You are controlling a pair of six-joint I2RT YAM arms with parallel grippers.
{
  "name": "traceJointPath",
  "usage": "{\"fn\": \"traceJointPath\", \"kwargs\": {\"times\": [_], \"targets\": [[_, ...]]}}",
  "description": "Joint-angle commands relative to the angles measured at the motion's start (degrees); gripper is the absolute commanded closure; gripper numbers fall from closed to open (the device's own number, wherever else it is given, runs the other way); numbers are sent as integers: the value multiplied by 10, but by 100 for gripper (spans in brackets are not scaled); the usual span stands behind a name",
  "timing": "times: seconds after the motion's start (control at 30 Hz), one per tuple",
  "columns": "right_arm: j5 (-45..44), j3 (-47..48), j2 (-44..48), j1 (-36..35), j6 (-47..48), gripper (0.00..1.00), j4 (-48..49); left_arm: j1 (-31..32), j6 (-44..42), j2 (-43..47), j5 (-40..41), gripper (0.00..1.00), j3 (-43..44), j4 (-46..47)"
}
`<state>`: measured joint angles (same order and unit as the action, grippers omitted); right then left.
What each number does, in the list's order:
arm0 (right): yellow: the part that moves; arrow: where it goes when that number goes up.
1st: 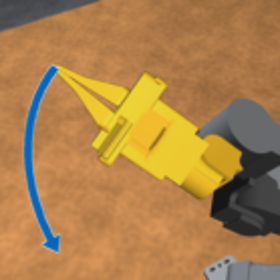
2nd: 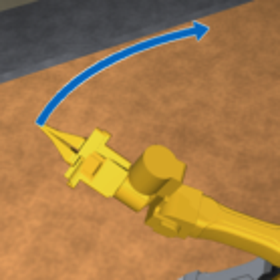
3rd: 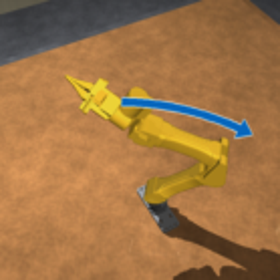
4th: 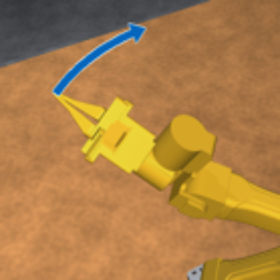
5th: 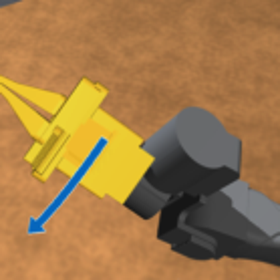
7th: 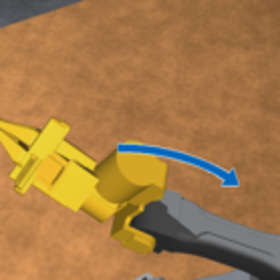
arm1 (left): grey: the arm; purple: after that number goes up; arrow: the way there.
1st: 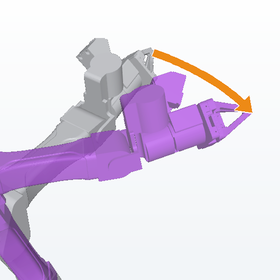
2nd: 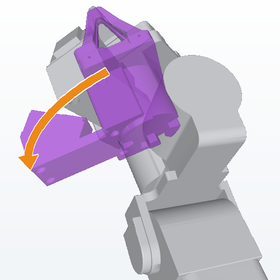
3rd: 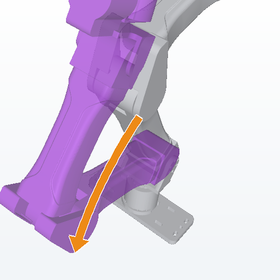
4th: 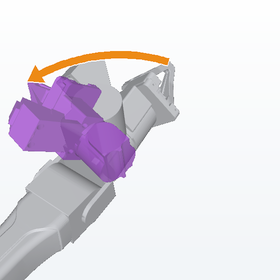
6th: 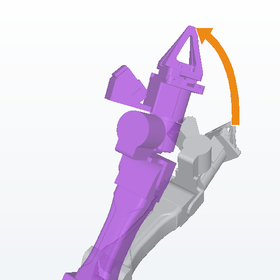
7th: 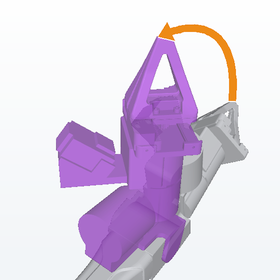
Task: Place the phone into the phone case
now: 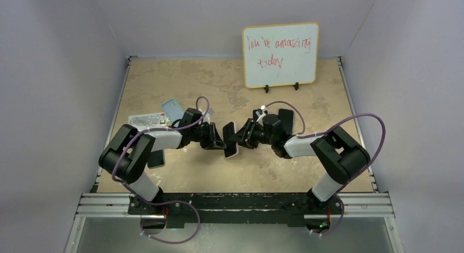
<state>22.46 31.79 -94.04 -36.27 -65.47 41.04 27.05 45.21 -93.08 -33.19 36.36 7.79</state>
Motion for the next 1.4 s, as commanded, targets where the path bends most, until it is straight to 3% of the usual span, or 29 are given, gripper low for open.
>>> {"fn": "traceJointPath", "kwargs": {"times": [0.0, 0.13, 0.27, 0.4, 0.53, 0.67, 0.73, 0.83, 0.93, 1.07, 1.2, 1.37], "targets": [[-1, 22, 26, -6, 26, 56, -36, 2, -14, 20, -2, 82, -6, 1], [-8, 26, 28, -6, 30, 69, -46, 2, -12, 24, -2, 81, -8, 2], [-18, 34, 34, -6, 43, 89, -74, 2, -13, 29, 0, 81, -13, 1], [-30, 42, 39, -9, 54, 100, -100, 2, -12, 30, 0, 80, -17, 2], [-36, 49, 42, -12, 58, 98, -113, 2, -12, 29, 1, 80, -18, 2], [-37, 62, 37, -16, 59, 66, -134, 2, -11, 27, 0, 80, -20, 4], [-37, 66, 35, -20, 61, 58, -140, 2, -12, 27, 0, 80, -20, 5], [-45, 74, 32, -25, 72, 61, -156, 2, -11, 30, -1, 80, -19, 1], [-48, 78, 34, -25, 82, 82, -170, 2, -10, 47, 1, 79, -16, -12], [-38, 78, 67, -24, 86, 100, -188, -10, -17, 90, -6, 63, 4, -59], [-62, 85, 141, -23, 112, 100, -224, -54, -17, 151, -46, 41, 16, -96], [-49, 60, 241, -20, 116, 100, -202, -80, -16, 210, -109, 23, 44, -111]]}}
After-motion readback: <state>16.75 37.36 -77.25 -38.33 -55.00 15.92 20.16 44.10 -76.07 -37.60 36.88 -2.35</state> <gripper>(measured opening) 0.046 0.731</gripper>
